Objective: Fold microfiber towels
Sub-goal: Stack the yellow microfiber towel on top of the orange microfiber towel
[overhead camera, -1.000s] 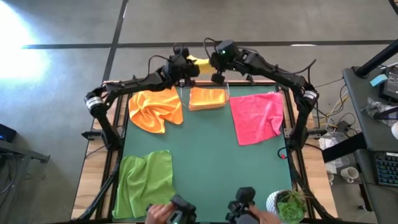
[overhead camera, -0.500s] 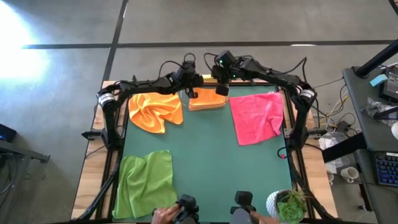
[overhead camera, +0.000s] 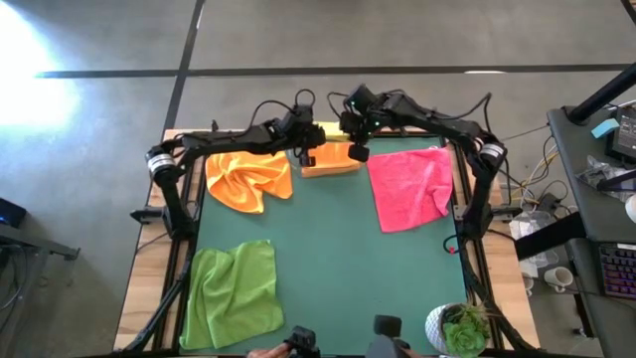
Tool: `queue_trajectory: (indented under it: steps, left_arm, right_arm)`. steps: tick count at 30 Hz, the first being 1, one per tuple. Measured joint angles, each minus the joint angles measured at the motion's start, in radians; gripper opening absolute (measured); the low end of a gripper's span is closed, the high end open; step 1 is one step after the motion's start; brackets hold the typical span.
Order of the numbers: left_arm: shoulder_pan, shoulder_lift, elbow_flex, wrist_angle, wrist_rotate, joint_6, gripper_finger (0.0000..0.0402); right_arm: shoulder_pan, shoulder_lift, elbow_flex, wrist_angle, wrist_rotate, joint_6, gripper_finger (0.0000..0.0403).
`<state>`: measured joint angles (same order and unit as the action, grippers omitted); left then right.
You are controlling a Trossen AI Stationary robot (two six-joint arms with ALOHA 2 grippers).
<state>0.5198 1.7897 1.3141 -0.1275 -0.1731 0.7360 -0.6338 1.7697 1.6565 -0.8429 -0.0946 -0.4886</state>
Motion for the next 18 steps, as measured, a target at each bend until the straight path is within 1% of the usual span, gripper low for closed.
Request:
queue_trajectory:
  steps: [5,18]
  left_arm:
    - [0.000,0.045,-0.007,-0.011,0.017,-0.069,0.0000]
    - [-0.004,0.100,-0.007,-0.022,0.036,-0.069,0.0000]
  right_arm:
    - [-0.001,0.042,-0.034,0.009,0.001,-0.039,0.0008]
    - [0.001,0.082,-0.037,0.000,-0.019,-0.046,0.0008]
